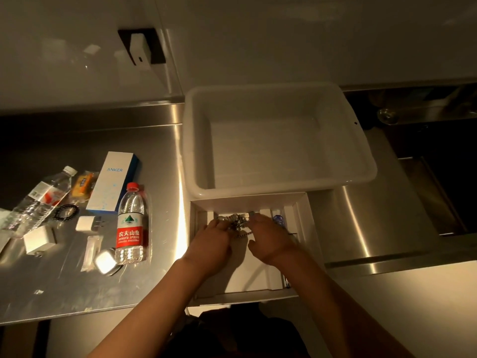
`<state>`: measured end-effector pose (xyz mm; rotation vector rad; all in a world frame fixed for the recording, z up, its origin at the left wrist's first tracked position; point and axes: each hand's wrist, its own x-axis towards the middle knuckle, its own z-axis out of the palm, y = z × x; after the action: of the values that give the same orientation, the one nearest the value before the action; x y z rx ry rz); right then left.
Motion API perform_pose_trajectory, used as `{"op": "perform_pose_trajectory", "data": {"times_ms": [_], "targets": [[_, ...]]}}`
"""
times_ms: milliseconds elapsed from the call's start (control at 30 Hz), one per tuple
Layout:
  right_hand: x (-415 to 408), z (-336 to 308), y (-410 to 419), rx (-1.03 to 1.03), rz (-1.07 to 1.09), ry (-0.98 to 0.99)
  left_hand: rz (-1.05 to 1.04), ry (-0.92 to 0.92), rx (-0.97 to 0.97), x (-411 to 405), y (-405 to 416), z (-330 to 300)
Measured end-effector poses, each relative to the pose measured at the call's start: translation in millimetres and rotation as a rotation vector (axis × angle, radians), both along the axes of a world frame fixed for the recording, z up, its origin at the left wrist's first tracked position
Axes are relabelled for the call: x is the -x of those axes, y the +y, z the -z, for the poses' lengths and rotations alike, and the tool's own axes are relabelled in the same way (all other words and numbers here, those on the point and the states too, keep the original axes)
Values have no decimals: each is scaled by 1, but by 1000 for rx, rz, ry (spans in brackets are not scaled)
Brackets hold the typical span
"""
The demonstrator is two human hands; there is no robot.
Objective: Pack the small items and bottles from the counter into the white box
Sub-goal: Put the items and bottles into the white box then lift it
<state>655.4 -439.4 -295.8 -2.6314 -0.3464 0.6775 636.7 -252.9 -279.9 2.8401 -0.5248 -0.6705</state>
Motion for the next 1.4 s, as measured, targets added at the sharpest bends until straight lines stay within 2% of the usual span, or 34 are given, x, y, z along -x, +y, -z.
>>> {"op": "perform_pose_trajectory", "data": {"times_ms": [167, 333, 533, 767, 967, 1100, 1400], "targets": [[-3, -25, 12, -3, 5, -159, 37, -168, -30, 1, 7, -21], [-3, -56, 33, -99, 7, -200, 62, -313, 55, -3, 29, -46], [-5, -86, 91, -141, -30, -278, -122, -370, 169, 3, 87, -64], [-5, -92, 193, -193, -176, -246, -385, -326, 91, 32, 198, -64], [11, -62, 278, -197, -224, -104, -569, -270, 34, 67, 298, -47], [18, -45, 325, -207, -288, -8, -629, -220, 9, 86, 353, -34], [13, -12, 408, -83, -321, -23, -695, -181, 57, 99, 425, -9]]}}
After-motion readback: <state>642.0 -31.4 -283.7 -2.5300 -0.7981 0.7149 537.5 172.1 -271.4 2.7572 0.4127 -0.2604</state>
